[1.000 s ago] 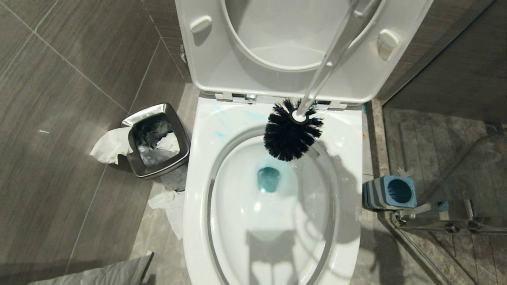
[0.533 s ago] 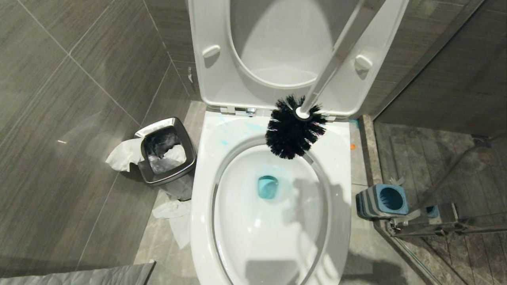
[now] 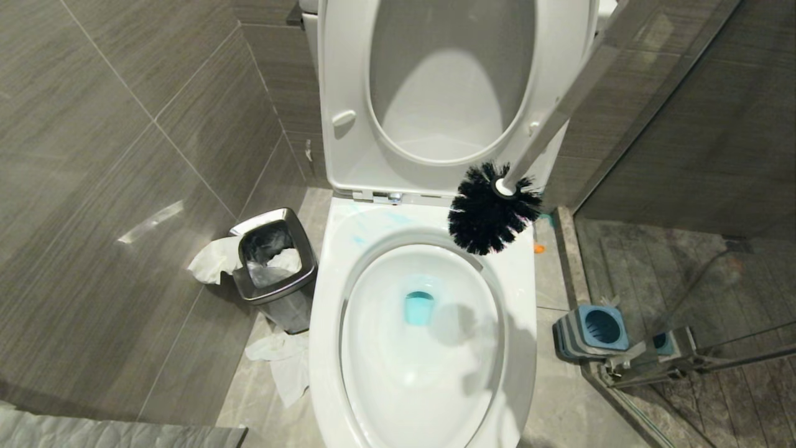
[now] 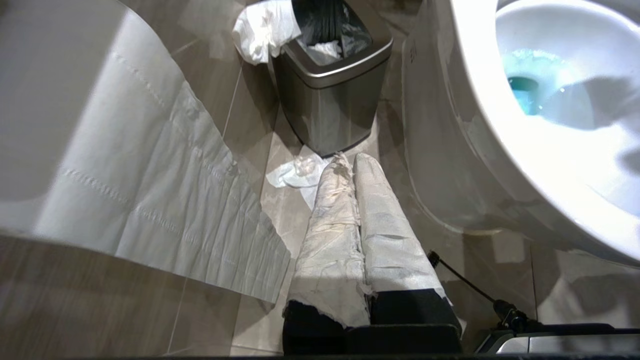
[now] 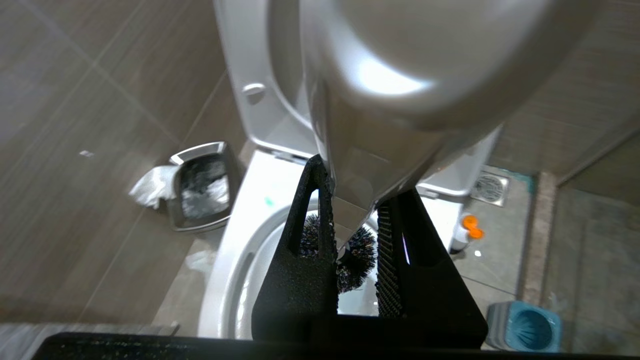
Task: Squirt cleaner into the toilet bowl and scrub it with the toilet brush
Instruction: Scrub the toilet bowl
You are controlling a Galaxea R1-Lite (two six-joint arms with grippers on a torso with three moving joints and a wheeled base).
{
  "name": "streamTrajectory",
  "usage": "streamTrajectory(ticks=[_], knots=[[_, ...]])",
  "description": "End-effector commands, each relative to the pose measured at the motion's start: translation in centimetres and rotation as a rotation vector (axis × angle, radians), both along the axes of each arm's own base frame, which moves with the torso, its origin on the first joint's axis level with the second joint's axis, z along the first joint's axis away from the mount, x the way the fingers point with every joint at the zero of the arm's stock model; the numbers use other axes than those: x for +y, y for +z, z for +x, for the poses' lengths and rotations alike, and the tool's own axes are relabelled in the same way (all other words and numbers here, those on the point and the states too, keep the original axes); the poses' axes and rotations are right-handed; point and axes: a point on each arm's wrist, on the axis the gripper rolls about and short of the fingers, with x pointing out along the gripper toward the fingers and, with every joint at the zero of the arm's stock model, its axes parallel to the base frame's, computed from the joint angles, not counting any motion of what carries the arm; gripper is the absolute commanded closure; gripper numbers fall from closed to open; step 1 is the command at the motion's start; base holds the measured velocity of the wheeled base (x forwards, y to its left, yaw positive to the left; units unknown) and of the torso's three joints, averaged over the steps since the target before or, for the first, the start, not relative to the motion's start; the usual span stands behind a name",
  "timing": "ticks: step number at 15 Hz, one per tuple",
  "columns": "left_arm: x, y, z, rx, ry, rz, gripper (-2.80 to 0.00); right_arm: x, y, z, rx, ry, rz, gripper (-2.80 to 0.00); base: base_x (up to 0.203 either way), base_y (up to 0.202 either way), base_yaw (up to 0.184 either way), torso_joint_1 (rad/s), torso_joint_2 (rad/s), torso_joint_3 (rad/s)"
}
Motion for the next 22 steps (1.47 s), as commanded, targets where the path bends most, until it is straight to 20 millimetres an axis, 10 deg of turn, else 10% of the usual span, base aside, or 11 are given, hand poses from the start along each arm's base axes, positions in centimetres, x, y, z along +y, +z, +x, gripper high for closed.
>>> streamTrajectory(ticks=[1, 15, 22], knots=[[0.0, 0.0, 0.0, 0.003, 0.0, 0.001, 0.0, 0.5, -0.8, 1.8, 0.014, -0.057, -0.005, 0.0, 0.0, 0.0, 0.0, -0.001, 0.0, 0.212], [0.0, 0.0, 0.0, 0.003, 0.0, 0.001, 0.0, 5.1, -11.5, 16.8, 0.29, -0.107, -0.004, 0.0, 0.0, 0.0, 0.0, 0.002, 0.0, 0.102], [0.0, 0.0, 0.0, 0.003, 0.0, 0.001, 0.0, 7.7, -16.5, 20.1, 0.386, -0.115, -0.045, 0.0, 0.0, 0.0, 0.0, 0.0, 0.0, 0.0]])
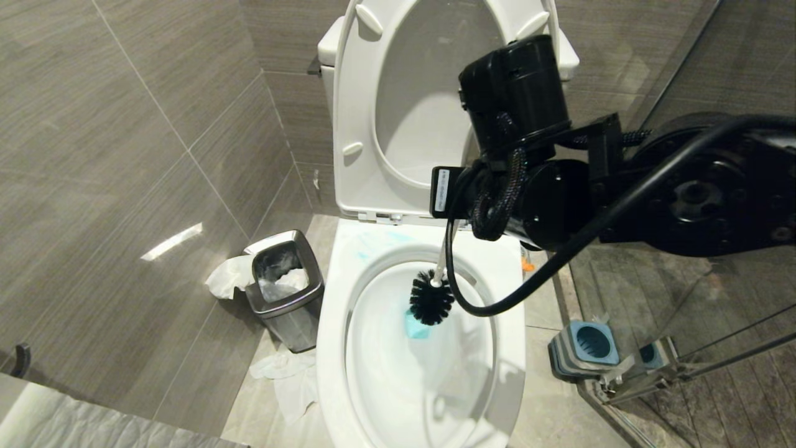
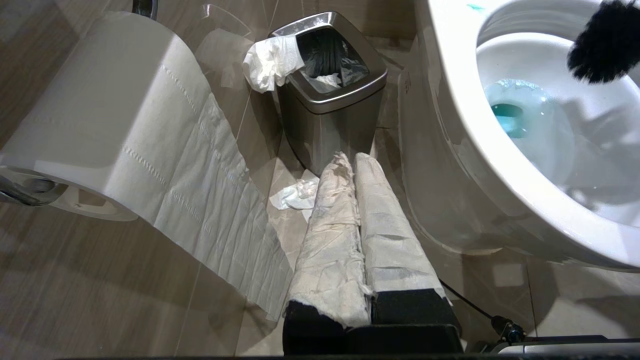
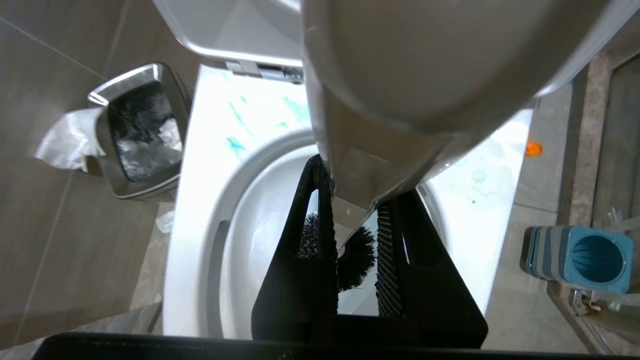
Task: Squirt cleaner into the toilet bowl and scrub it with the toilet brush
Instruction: Scrub the toilet bowl
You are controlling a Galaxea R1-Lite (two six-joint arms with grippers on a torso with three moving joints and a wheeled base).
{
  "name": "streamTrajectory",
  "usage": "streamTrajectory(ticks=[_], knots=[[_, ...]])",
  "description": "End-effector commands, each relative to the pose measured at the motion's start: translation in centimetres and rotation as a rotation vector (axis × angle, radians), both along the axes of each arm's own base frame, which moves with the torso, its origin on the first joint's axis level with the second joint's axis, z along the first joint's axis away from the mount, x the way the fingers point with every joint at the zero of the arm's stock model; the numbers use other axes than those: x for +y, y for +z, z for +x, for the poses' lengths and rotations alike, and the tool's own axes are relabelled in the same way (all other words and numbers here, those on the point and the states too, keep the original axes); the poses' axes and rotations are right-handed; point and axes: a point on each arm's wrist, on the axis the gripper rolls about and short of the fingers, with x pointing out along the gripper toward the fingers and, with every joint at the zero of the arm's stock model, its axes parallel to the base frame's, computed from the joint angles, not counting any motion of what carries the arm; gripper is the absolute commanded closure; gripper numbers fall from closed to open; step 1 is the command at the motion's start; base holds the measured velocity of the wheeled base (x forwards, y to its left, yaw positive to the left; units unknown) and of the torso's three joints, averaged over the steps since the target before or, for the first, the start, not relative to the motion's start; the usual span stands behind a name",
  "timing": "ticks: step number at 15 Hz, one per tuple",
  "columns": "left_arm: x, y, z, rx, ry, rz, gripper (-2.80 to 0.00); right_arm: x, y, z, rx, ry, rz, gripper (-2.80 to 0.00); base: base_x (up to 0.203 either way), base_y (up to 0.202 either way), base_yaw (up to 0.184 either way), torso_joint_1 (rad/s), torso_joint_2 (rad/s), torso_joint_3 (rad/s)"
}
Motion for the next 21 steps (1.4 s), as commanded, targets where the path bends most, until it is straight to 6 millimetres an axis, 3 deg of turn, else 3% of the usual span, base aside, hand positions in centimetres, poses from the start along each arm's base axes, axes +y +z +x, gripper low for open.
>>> streamTrajectory(ticks=[1, 10, 15, 19, 21], knots=[[0.0, 0.0, 0.0, 0.003, 0.0, 0.0, 0.0, 1.5, -3.0, 1.5, 0.045, -0.007, -0.048, 0.0, 0.0, 0.0, 0.0, 0.0, 0.0, 0.0], [0.0, 0.0, 0.0, 0.003, 0.0, 0.001, 0.0, 3.9, -12.5, 8.1, 0.085, -0.088, -0.105, 0.0, 0.0, 0.0, 0.0, 0.0, 0.0, 0.0], [0.0, 0.0, 0.0, 0.003, -0.001, 0.003, 0.0, 5.5, -16.5, 11.0, 0.066, -0.117, -0.098, 0.0, 0.0, 0.0, 0.0, 0.0, 0.0, 0.0], [0.0, 0.0, 0.0, 0.003, -0.001, 0.003, 0.0, 5.8, -16.7, 12.1, 0.033, -0.158, -0.084, 0.0, 0.0, 0.0, 0.0, 0.0, 0.0, 0.0], [0.0, 0.0, 0.0, 0.003, -0.002, 0.006, 0.0, 5.2, -14.0, 11.3, 0.004, -0.154, -0.053, 0.0, 0.0, 0.0, 0.0, 0.0, 0.0, 0.0]])
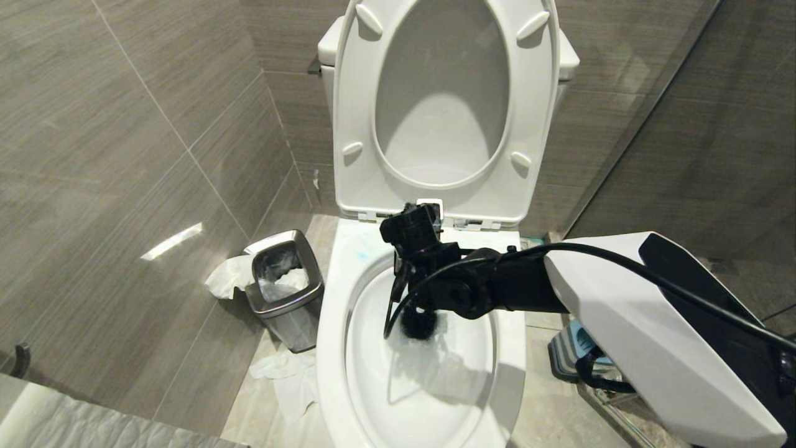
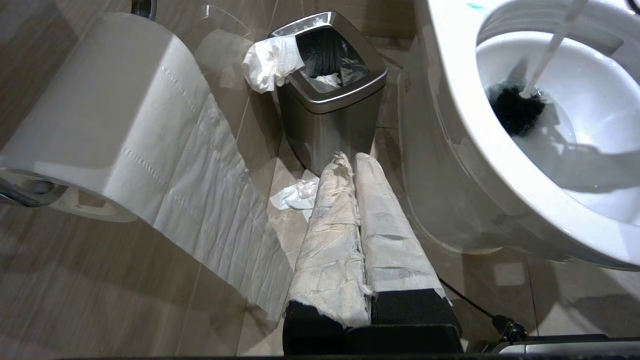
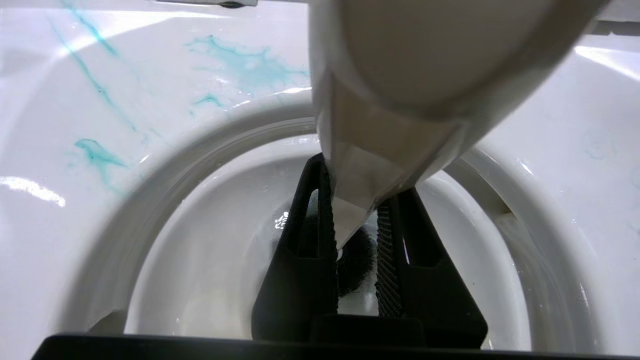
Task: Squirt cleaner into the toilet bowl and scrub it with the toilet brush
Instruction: Scrub the toilet bowl
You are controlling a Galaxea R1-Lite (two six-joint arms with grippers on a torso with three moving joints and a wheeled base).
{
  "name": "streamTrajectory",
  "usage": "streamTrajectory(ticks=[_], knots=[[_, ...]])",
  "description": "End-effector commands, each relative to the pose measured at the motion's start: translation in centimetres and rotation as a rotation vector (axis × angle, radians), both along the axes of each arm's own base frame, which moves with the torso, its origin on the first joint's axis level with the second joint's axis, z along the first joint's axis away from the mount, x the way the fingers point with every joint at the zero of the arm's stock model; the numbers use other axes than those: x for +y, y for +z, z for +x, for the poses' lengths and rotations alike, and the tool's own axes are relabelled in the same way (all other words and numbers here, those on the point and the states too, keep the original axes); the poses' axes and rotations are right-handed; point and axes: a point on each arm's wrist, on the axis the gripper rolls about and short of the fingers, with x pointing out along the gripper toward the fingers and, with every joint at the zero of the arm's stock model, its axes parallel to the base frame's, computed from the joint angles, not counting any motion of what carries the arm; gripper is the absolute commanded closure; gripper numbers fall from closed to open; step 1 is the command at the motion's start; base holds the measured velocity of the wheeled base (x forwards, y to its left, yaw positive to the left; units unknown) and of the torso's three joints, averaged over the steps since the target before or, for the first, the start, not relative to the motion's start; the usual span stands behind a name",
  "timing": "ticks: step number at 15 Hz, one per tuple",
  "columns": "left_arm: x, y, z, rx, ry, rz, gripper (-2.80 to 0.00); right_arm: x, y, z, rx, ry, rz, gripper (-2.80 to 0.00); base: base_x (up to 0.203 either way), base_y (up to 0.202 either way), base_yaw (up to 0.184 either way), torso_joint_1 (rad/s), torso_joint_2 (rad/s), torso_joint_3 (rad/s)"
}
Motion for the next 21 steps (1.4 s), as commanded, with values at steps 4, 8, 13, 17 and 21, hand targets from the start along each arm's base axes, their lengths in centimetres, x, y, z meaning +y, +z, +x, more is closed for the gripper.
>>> streamTrajectory(ticks=[4, 8, 13, 17, 21], knots=[[0.0, 0.0, 0.0, 0.003, 0.0, -0.001, 0.0, -2.2, 11.0, -6.5, -0.105, 0.06, 0.1, 0.0, 0.0, 0.0, 0.0, 0.0, 0.0, 0.0], [0.0, 0.0, 0.0, 0.003, 0.0, 0.001, 0.0, -5.1, 16.5, -13.0, -0.122, 0.125, 0.122, 0.0, 0.0, 0.0, 0.0, 0.0, 0.0, 0.0], [0.0, 0.0, 0.0, 0.003, 0.0, -0.001, 0.0, -4.5, 13.2, -12.6, -0.051, 0.111, 0.044, 0.0, 0.0, 0.0, 0.0, 0.0, 0.0, 0.0], [0.0, 0.0, 0.0, 0.003, 0.0, -0.001, 0.0, -2.9, 8.6, -10.3, -0.012, 0.082, -0.004, 0.0, 0.0, 0.0, 0.0, 0.0, 0.0, 0.0], [0.0, 0.0, 0.0, 0.003, 0.0, -0.001, 0.0, -1.3, 3.7, -6.6, 0.013, 0.037, -0.037, 0.0, 0.0, 0.0, 0.0, 0.0, 0.0, 0.0]])
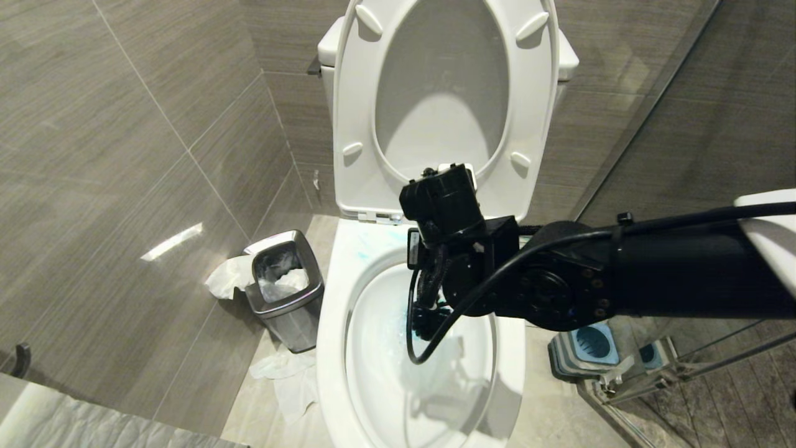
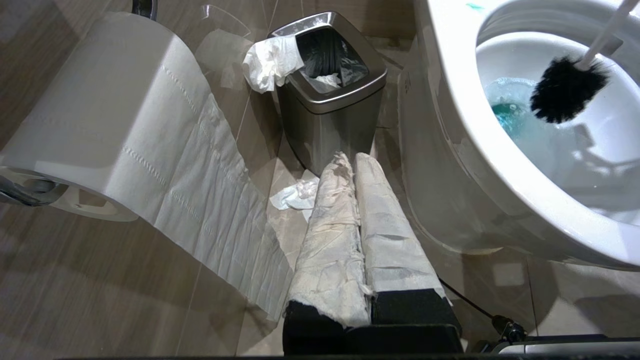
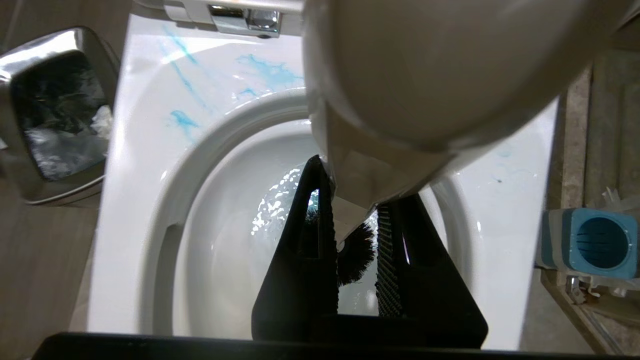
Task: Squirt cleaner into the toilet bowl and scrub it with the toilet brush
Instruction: Scrub the toilet bowl
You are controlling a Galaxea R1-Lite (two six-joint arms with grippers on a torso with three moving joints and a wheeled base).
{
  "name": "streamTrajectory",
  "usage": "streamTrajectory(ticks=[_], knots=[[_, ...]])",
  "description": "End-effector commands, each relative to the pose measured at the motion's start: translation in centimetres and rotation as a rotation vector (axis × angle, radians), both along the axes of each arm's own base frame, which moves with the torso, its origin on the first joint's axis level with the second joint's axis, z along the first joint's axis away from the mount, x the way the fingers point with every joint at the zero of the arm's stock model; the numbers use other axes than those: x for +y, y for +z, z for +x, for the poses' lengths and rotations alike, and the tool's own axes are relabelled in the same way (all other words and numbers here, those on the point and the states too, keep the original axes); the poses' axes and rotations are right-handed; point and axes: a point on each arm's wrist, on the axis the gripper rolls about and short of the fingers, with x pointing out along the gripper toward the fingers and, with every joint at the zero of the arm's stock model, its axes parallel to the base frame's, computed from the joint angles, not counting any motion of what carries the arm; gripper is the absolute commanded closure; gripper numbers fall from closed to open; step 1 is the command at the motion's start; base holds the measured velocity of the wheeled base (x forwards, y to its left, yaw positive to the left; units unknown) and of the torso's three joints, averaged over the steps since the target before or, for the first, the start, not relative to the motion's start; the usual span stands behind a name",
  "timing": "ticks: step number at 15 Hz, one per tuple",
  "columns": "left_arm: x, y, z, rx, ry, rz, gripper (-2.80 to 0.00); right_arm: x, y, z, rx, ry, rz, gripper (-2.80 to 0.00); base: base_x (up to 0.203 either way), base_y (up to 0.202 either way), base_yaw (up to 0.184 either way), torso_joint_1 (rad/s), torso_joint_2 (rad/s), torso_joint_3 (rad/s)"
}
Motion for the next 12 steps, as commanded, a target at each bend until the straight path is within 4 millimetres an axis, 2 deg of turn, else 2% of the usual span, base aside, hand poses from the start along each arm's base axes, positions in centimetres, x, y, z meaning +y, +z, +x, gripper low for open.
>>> streamTrajectory(ticks=[1, 5, 7, 10, 12], knots=[[0.0, 0.0, 0.0, 0.003, 0.0, 0.0, 0.0, 1.3, -4.6, 2.8, 0.039, -0.032, -0.047, 0.0, 0.0, 0.0, 0.0, 0.0, 0.0, 0.0], [0.0, 0.0, 0.0, 0.003, 0.0, 0.001, 0.0, 2.5, -7.5, 6.4, 0.024, -0.069, -0.036, 0.0, 0.0, 0.0, 0.0, 0.0, 0.0, 0.0], [0.0, 0.0, 0.0, 0.003, 0.0, 0.001, 0.0, 2.7, -8.1, 7.4, 0.018, -0.073, -0.051, 0.0, 0.0, 0.0, 0.0, 0.0, 0.0, 0.0], [0.0, 0.0, 0.0, 0.003, 0.0, 0.002, 0.0, 2.6, -7.5, 7.1, 0.012, -0.072, -0.05, 0.0, 0.0, 0.0, 0.0, 0.0, 0.0, 0.0], [0.0, 0.0, 0.0, 0.003, 0.0, 0.002, 0.0, 2.0, -5.0, 6.4, -0.017, -0.07, -0.026, 0.0, 0.0, 0.0, 0.0, 0.0, 0.0, 0.0]])
